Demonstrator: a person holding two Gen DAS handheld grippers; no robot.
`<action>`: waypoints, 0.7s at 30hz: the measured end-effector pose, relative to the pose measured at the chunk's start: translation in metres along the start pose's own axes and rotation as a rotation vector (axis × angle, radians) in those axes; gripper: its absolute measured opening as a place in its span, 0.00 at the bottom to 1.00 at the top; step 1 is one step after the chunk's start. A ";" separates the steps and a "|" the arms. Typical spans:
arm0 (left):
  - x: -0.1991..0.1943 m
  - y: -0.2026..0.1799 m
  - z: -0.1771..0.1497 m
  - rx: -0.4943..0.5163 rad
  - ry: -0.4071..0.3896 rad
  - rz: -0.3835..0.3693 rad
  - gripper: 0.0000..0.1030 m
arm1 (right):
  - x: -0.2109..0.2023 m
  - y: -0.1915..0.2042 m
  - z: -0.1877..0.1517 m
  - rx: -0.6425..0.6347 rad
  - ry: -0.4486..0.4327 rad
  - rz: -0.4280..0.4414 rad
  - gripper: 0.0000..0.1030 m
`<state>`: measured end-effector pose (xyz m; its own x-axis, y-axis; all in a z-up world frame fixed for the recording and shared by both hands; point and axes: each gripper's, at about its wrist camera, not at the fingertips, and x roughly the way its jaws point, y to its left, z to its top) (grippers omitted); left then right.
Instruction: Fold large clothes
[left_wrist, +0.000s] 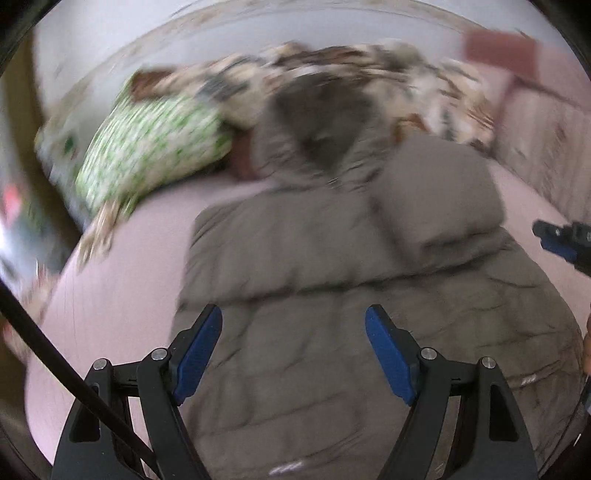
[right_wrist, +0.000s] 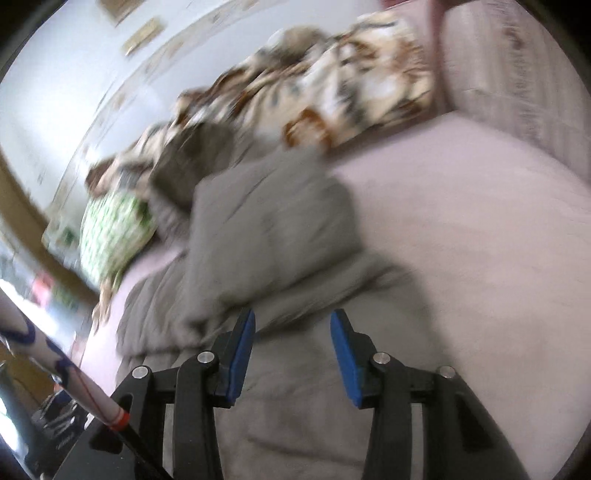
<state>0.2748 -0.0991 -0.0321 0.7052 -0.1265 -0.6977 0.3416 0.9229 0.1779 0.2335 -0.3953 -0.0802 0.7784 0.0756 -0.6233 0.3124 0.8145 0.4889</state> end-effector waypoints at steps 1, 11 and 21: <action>0.001 -0.018 0.010 0.044 -0.011 -0.003 0.77 | -0.005 -0.011 0.003 0.022 -0.016 0.005 0.45; 0.076 -0.179 0.071 0.488 -0.037 0.006 0.77 | -0.028 -0.105 0.039 0.346 -0.086 0.078 0.45; 0.124 -0.243 0.092 0.590 0.006 0.041 0.69 | -0.014 -0.100 0.048 0.340 -0.079 0.079 0.45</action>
<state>0.3367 -0.3720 -0.0985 0.7221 -0.0915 -0.6857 0.6031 0.5688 0.5593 0.2172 -0.5059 -0.0908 0.8429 0.0758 -0.5327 0.4022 0.5689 0.7173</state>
